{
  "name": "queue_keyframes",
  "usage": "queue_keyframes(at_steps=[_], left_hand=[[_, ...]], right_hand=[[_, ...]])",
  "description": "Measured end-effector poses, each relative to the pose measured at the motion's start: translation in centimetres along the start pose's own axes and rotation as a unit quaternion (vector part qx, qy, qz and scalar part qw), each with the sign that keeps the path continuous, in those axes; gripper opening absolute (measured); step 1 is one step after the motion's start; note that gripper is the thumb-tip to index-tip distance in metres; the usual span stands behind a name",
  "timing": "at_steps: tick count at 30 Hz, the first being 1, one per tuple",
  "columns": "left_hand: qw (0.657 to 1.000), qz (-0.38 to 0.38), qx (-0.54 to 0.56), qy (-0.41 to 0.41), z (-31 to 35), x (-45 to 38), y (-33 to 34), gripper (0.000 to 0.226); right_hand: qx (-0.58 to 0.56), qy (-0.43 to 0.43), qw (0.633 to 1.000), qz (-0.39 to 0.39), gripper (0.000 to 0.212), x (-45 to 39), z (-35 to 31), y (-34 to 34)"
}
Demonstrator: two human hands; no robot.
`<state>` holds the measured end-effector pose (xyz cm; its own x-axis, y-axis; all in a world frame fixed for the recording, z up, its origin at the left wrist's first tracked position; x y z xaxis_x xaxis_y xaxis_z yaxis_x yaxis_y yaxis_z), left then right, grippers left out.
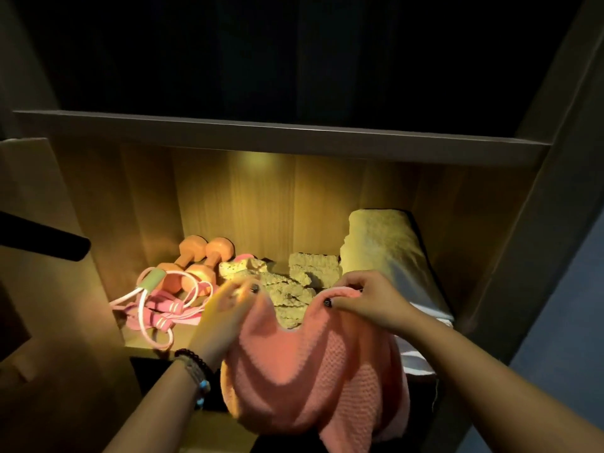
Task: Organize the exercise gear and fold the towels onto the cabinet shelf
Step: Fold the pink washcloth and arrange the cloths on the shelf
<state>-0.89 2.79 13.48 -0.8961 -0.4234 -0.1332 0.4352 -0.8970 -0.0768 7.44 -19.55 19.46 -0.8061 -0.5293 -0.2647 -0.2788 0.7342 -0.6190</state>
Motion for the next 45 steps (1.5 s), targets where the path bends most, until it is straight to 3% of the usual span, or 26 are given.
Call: queue_keyframes(at_steps=[3, 6, 8, 11, 16, 21, 26, 28, 30, 32, 34, 37, 41, 45], left_hand=[[0.987, -0.156, 0.010, -0.028, 0.8, 1.7, 3.0, 0.040], [0.980, -0.189, -0.067, 0.003, 1.5, 2.1, 4.5, 0.029], [0.977, -0.157, -0.133, 0.053, 2.4, 2.2, 4.2, 0.030], [0.988, -0.057, -0.126, 0.067, 3.2, 1.8, 1.9, 0.027], [0.993, 0.104, -0.031, 0.046, 2.6, 1.4, -1.8, 0.012], [0.967, 0.249, 0.027, -0.043, -0.5, 1.9, -4.5, 0.020], [0.959, 0.268, -0.087, 0.023, 0.7, 2.6, -5.7, 0.016], [0.966, 0.233, -0.104, 0.047, 0.7, 1.9, -6.1, 0.012], [0.963, 0.256, -0.087, 0.010, 0.2, 2.2, -6.7, 0.014], [0.948, 0.312, -0.064, -0.024, -1.6, 2.9, -7.8, 0.023], [0.936, 0.338, -0.064, -0.077, -3.1, 3.6, -8.0, 0.023], [0.948, 0.304, -0.089, -0.038, -1.9, 4.3, -5.6, 0.024], [0.963, 0.260, -0.069, 0.010, 0.5, 5.9, -1.7, 0.030], [0.977, 0.159, 0.140, -0.012, 1.1, 8.0, 2.5, 0.019]], right_hand=[[-0.004, -0.015, 1.000, -0.010, 0.004, -1.0, -1.9, 2.2], [-0.019, -0.024, 0.999, -0.015, 0.005, -1.5, -2.9, 3.8], [-0.027, -0.021, 0.999, -0.016, 0.004, -1.7, -3.1, 4.3], [-0.027, -0.018, 0.999, -0.013, 0.005, -1.8, -2.9, 4.4], [0.031, -0.022, 0.999, -0.004, 0.017, -0.6, -1.6, 4.3], [0.143, -0.037, 0.987, 0.061, 0.019, 0.8, 0.1, 1.9], [0.181, 0.009, 0.978, 0.101, 0.017, 3.6, 3.6, -0.1], [0.201, 0.038, 0.972, 0.112, 0.016, 4.5, 5.0, -0.9], [0.198, 0.088, 0.970, 0.109, 0.023, 4.9, 6.1, -1.8], [0.168, 0.145, 0.971, 0.088, 0.035, 5.4, 7.1, -2.4], [0.097, 0.205, 0.973, 0.052, 0.029, 6.0, 7.4, -1.9], [-0.146, 0.295, 0.944, 0.024, 0.012, 6.9, 6.7, -0.1], [-0.328, 0.265, 0.905, 0.055, 0.008, 6.9, 3.5, 1.2], [-0.462, 0.164, 0.872, 0.004, 0.018, 6.6, -0.7, 2.9]])
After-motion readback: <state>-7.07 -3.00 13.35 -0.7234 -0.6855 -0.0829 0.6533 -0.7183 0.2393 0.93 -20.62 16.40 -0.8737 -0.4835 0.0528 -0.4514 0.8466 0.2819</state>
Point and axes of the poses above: each hand's wrist, its own x-axis away from the middle knuckle, its own y-axis out of the palm, z = x × y, the point moved 7 cm from there along -x, towards the middle knuckle, and after that the axes turned 2 degrees about z, right-handed, at the moved point
